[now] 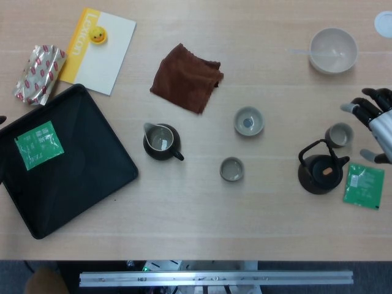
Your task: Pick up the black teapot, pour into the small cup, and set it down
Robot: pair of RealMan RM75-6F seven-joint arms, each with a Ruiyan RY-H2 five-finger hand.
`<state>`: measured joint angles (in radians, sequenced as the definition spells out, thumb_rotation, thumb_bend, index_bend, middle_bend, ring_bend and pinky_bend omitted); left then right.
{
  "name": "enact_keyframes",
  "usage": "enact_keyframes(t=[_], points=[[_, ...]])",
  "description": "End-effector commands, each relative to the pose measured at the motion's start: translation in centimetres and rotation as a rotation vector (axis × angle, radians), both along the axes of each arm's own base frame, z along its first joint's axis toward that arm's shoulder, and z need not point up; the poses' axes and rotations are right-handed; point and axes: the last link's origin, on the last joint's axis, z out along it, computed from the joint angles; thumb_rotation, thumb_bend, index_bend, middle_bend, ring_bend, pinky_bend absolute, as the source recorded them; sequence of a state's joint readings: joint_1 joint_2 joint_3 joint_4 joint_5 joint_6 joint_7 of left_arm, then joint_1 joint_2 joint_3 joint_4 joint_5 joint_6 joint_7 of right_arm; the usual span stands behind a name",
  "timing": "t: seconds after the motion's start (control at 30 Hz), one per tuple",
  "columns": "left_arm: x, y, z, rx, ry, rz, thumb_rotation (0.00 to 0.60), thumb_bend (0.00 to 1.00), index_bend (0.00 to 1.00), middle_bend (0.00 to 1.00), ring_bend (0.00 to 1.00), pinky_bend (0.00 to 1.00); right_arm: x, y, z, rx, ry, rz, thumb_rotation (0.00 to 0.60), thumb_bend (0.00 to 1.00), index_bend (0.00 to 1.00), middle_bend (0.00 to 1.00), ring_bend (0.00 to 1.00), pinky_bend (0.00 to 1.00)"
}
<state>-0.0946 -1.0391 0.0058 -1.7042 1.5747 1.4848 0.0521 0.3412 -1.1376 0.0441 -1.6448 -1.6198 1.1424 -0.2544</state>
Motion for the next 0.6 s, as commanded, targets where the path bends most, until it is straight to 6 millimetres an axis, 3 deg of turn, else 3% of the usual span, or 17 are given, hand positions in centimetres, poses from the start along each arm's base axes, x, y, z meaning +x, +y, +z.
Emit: enact_keyframes(t=[0.03,0.2,0.6], points=[[0.0,0.1,-0.1,-0.004,-0.001,0.0,0.6,0.4,0.16,0.24,0.2,0.25,-0.2,-0.3,-1.6,0.009,0.035,-0.014,0.6,0.0,0.15,0.22,0.05,0.2],[-0.3,-0.1,-0.1,-0.004,0.0,0.006,0.6,0.4,0.16,0.24,0.2,0.25,-0.3,-0.8,-3.3,0.018,0.081,-0.026,0.6,0.0,0.09,0.18,0.0,0.17],[-0.7,-0.4,-0.1,-0.004,-0.003,0.022,0.6,0.4,0.17,0.24,0.2,0.25,-0.8,-2.1,-6.1,0.055,0.164,-0.032,0.6,0.0,0.09,0.18,0.0,0.17]])
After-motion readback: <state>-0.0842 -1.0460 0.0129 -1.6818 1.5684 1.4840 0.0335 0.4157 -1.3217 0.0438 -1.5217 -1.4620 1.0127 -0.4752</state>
